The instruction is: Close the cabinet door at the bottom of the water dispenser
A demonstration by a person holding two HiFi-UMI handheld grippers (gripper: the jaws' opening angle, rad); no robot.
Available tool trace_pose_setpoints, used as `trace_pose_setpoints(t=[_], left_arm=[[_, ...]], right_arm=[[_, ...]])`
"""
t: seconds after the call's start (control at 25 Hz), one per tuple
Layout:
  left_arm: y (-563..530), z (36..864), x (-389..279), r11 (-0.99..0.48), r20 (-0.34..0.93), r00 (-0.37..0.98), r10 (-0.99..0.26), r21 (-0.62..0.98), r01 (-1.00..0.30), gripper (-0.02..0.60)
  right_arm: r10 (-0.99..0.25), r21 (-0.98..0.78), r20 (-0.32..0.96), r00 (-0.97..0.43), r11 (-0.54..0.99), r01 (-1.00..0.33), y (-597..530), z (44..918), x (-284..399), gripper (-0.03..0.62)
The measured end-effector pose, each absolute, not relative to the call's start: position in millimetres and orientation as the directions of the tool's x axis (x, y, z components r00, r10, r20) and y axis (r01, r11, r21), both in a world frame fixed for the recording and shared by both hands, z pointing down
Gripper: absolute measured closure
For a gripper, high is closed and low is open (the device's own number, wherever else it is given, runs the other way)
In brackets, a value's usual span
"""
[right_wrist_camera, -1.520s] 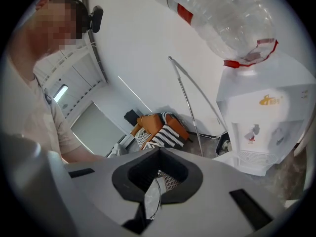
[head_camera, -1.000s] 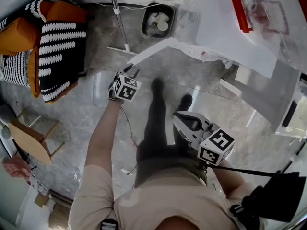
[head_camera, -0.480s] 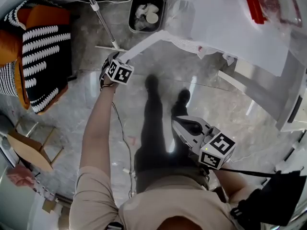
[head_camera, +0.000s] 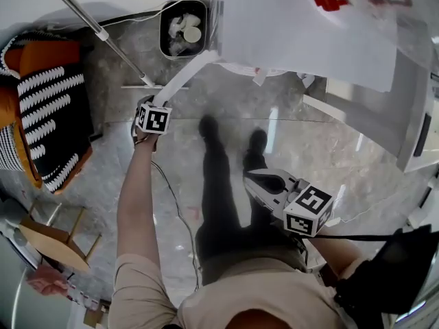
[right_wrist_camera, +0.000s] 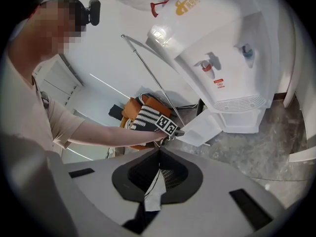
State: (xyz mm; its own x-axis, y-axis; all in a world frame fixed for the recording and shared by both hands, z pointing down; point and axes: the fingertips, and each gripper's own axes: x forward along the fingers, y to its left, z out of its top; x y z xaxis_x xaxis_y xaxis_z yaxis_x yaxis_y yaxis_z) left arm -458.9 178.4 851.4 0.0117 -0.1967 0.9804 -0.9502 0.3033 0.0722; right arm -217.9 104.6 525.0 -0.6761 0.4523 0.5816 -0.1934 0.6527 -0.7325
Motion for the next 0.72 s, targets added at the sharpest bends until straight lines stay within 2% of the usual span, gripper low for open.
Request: trace_pose_setpoints(t=[0.24, 0.4, 0.72], left_arm=[[186, 854, -429, 0.298, 0.990, 0.062, -0.126, 0.098, -0.950, 0.387], [194, 864, -388, 0.092, 1.000, 0.006, 0.012, 0.005, -0.996, 0.396], [181, 869, -372, 0.155, 0.996, -0.027, 0.082, -0.039, -0.987, 0.385]], right_arm=[[0.448, -0.740, 0.582, -0.679, 0.637, -0.213, 98, 537, -208, 0.582], [0.446, -0.745, 0.578, -0.684, 0.630, -0.219, 92, 538, -196, 0.582], [0.384, -0.738, 0.589, -0.711, 0.613, -0.281, 73, 544, -160, 0.582]])
